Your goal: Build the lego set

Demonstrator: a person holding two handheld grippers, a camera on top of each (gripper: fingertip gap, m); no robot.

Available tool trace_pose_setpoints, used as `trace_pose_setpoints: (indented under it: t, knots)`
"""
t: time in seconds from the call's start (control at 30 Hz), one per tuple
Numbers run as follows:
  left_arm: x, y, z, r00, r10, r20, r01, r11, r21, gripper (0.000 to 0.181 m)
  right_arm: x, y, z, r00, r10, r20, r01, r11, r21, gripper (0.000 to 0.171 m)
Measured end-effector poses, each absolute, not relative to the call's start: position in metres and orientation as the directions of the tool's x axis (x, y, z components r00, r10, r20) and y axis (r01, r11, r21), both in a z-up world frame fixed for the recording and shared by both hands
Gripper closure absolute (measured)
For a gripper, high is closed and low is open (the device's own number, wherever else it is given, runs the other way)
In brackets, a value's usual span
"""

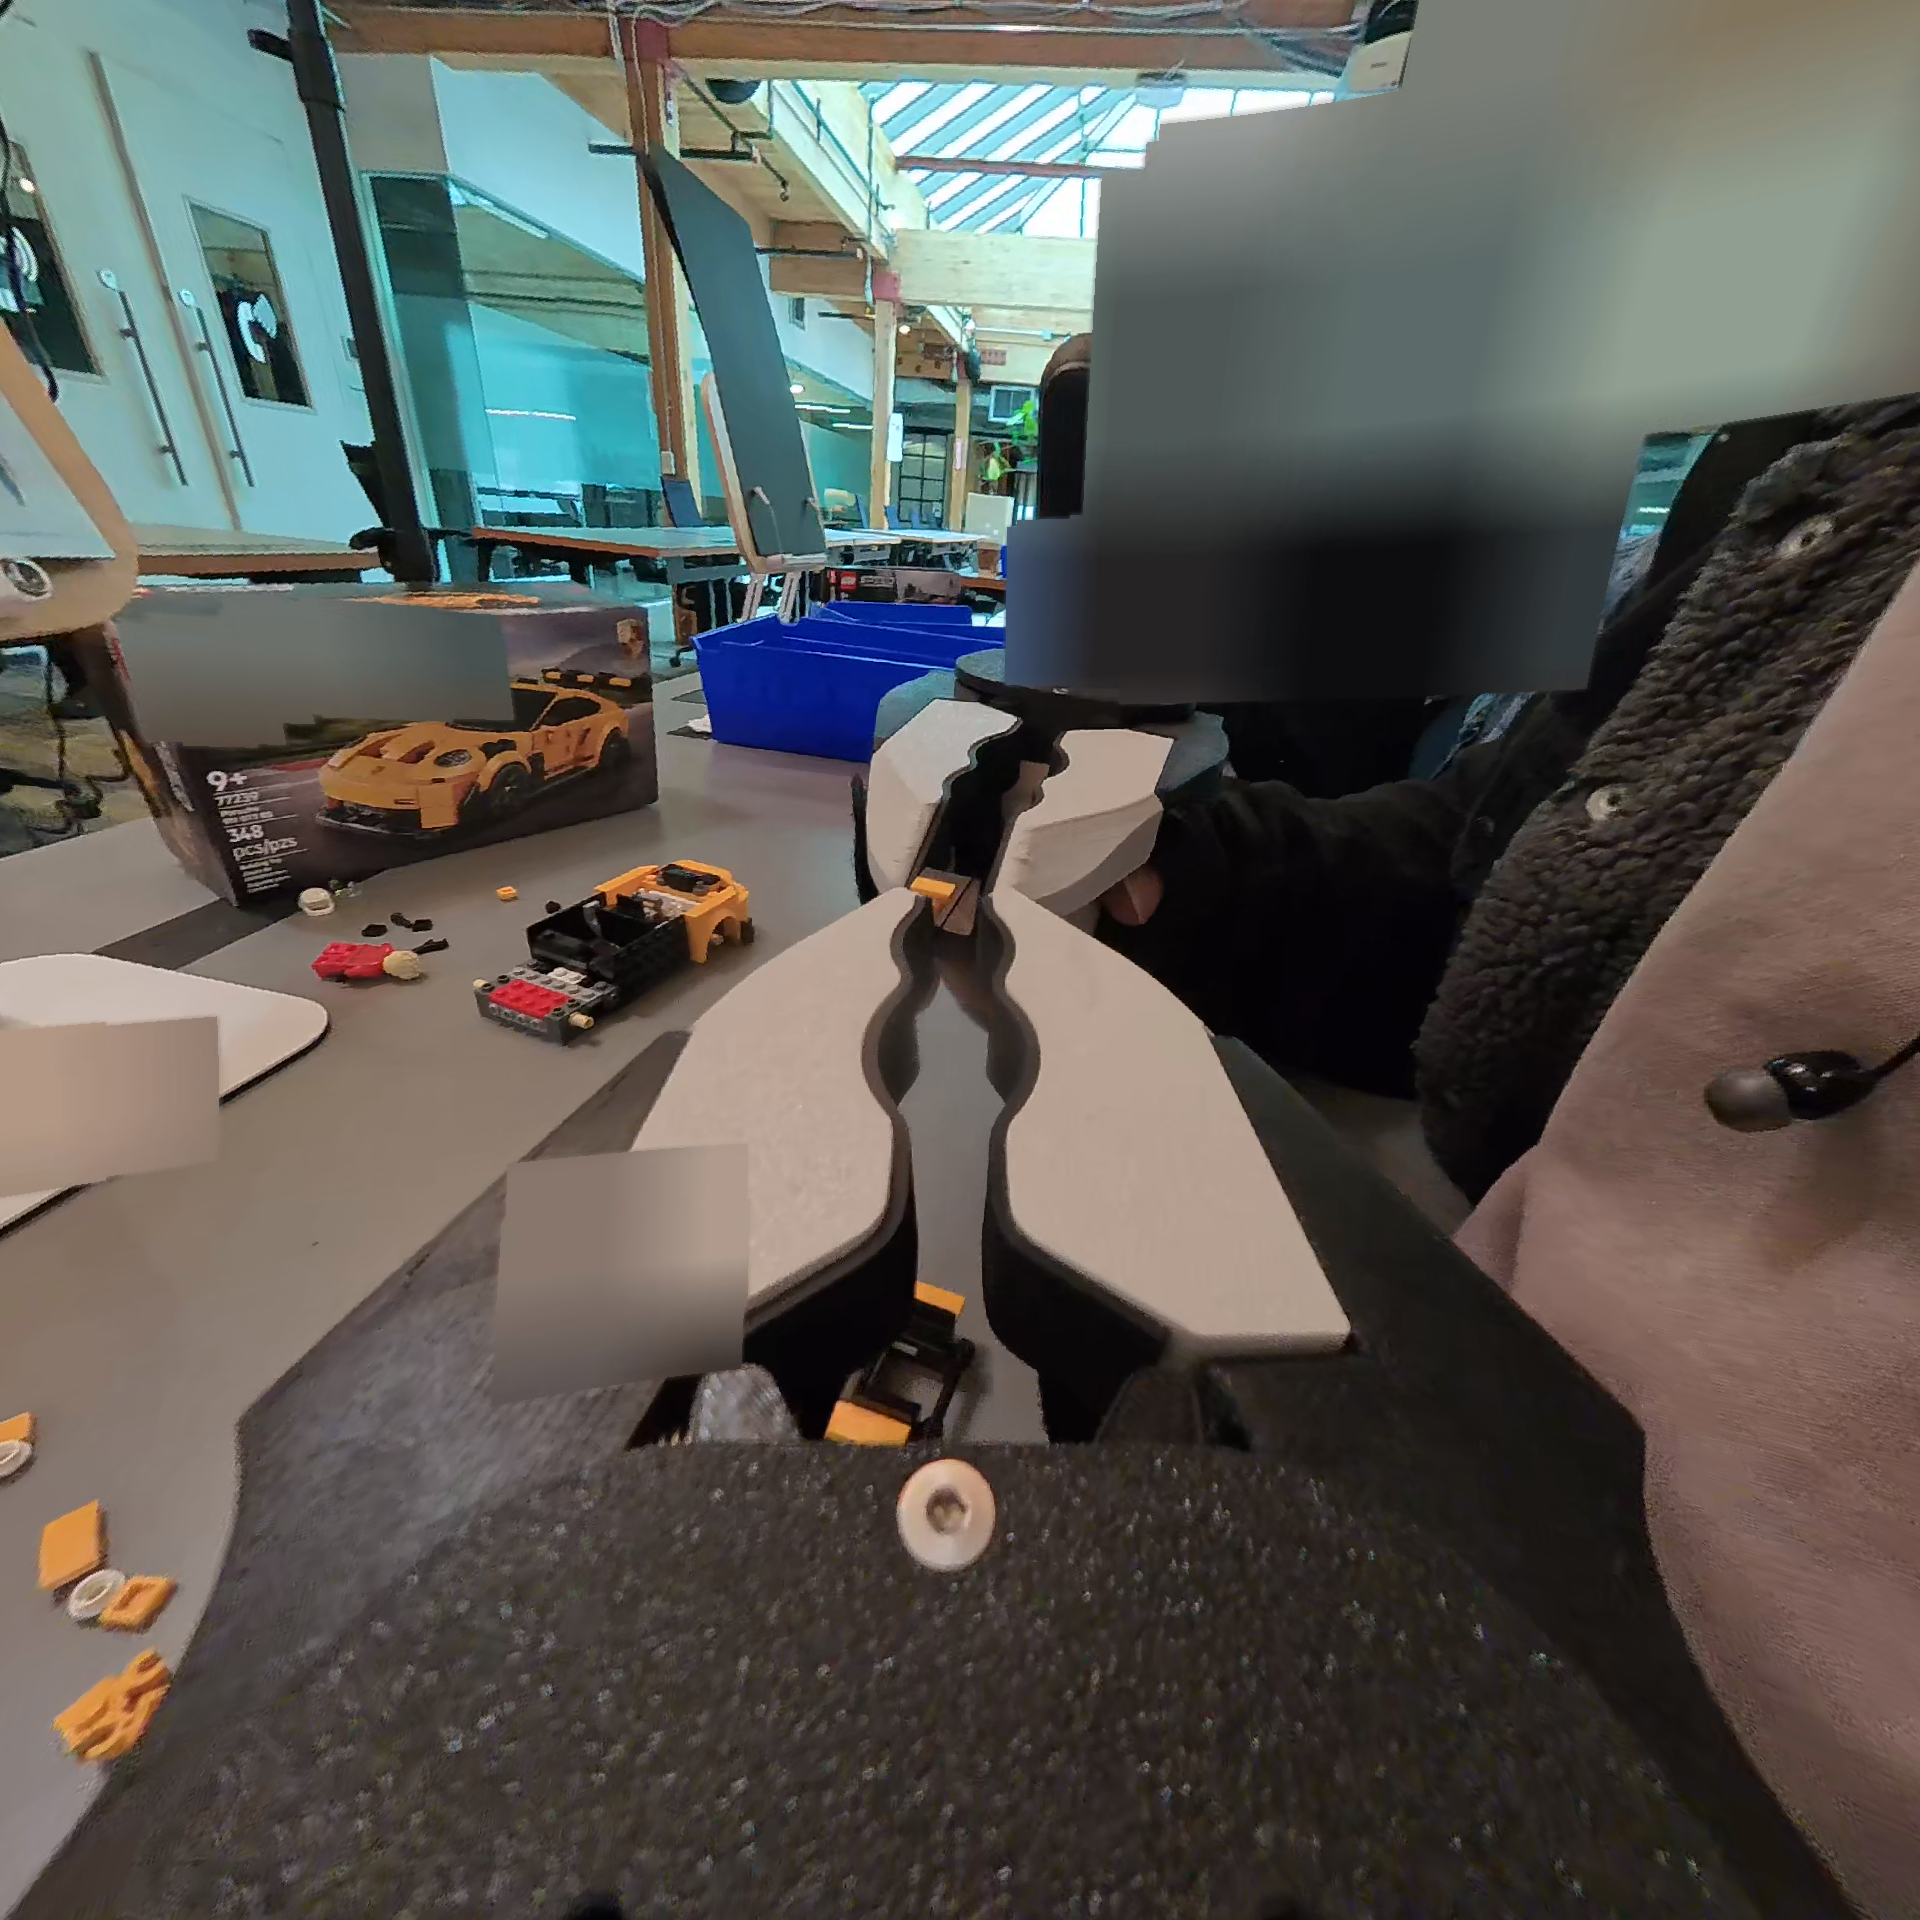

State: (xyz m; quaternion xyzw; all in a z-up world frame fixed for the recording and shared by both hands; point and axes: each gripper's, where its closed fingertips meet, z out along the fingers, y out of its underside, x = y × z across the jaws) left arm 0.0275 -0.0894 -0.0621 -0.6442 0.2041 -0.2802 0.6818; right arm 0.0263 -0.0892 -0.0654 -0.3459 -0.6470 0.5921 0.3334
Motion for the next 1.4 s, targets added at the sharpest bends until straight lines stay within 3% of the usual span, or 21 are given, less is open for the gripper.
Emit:
trace_pose_setpoints:
  t: [0.17,0.43,0.6,0.77,1.2,1.4]
  knots:
    - [0.015,-0.081,-0.073,0.808,-0.588,0.048,0.054,-0.007,-0.998,0.17,0.025,-0.071,-0.067,-0.483,0.872,0.084,0.053,0.125,-0.991,0.158]
    - [0.01,-0.071,-0.106,0.842,-0.531,-0.099,-0.174,-0.093,-0.98,0.168,0.025,-0.063,-0.098,-0.418,0.767,0.487,0.091,0.569,-0.817,0.158]
    - [0.025,-0.076,-0.114,0.757,-0.629,0.176,0.012,-0.255,-0.967,0.166,0.023,-0.074,-0.106,-0.417,0.668,0.616,0.045,0.692,-0.72,0.158]
    - [0.027,-0.081,-0.111,0.599,-0.649,0.47,0.23,-0.422,-0.877,0.166,0.024,-0.079,-0.108,-0.412,0.598,0.687,0.006,0.756,-0.655,0.158]
    - [0.031,-0.085,-0.111,0.488,-0.638,0.596,0.308,-0.513,-0.801,0.17,0.022,-0.086,-0.103,-0.368,0.527,0.766,-0.073,0.805,-0.589,0.158]
    - [0.03,-0.087,-0.108,0.482,-0.654,0.583,0.295,-0.505,-0.811,0.172,0.021,-0.086,-0.102,-0.371,0.577,0.728,-0.074,0.763,-0.643,0.158]
